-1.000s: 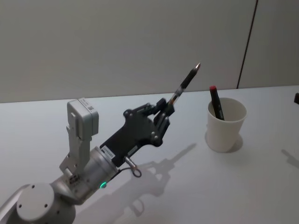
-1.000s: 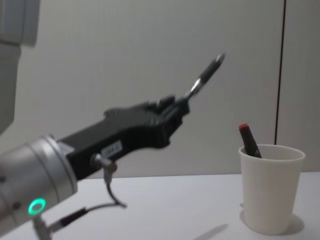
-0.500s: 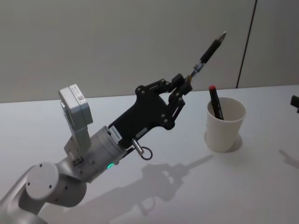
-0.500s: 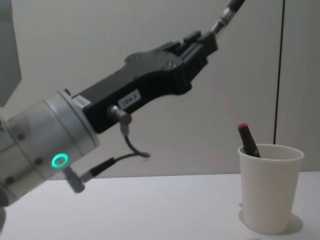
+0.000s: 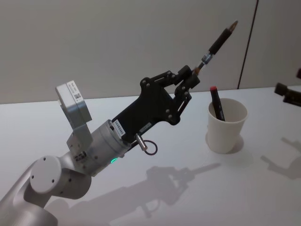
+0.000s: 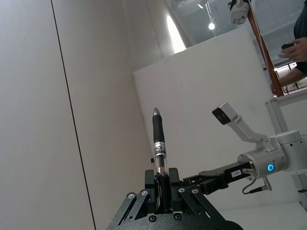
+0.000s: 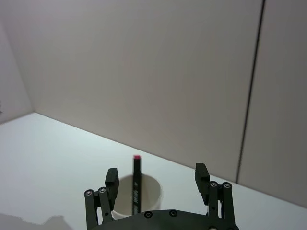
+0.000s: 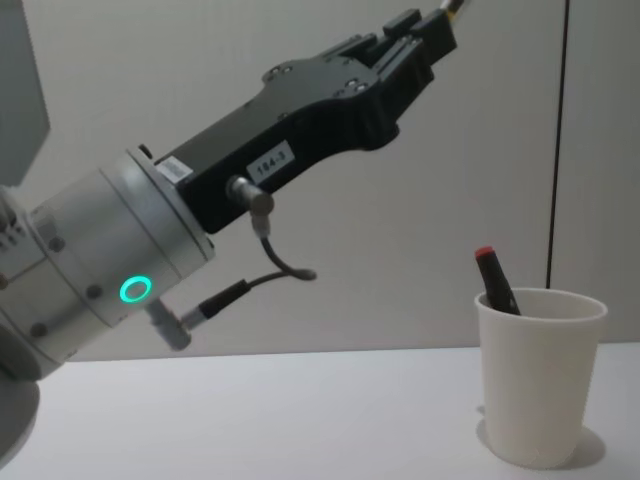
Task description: Place the pen into the pen holder.
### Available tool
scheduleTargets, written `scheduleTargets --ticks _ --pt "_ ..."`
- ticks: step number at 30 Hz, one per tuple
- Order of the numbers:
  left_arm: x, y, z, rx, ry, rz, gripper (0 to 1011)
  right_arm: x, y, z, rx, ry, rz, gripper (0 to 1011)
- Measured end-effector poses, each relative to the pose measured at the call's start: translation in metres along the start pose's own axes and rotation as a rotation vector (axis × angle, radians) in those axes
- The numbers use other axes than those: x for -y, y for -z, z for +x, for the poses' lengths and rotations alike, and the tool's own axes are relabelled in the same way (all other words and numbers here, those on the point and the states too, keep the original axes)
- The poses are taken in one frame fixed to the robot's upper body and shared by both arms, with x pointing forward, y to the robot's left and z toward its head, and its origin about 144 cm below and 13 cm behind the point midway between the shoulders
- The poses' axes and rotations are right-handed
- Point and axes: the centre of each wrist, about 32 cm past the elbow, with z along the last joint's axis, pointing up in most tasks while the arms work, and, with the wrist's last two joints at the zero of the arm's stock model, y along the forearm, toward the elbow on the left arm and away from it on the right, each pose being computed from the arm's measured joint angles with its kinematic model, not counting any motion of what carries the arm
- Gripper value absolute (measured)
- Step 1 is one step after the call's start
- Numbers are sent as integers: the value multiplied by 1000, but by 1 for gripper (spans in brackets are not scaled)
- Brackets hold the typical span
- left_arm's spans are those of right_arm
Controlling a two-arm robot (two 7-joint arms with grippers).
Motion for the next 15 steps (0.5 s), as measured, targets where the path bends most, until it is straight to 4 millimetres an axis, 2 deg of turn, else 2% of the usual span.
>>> scheduleTargets --ticks 15 --pt "4 0 2 6 17 -21 170 -27 -22 -15 -30 -195 173 1001"
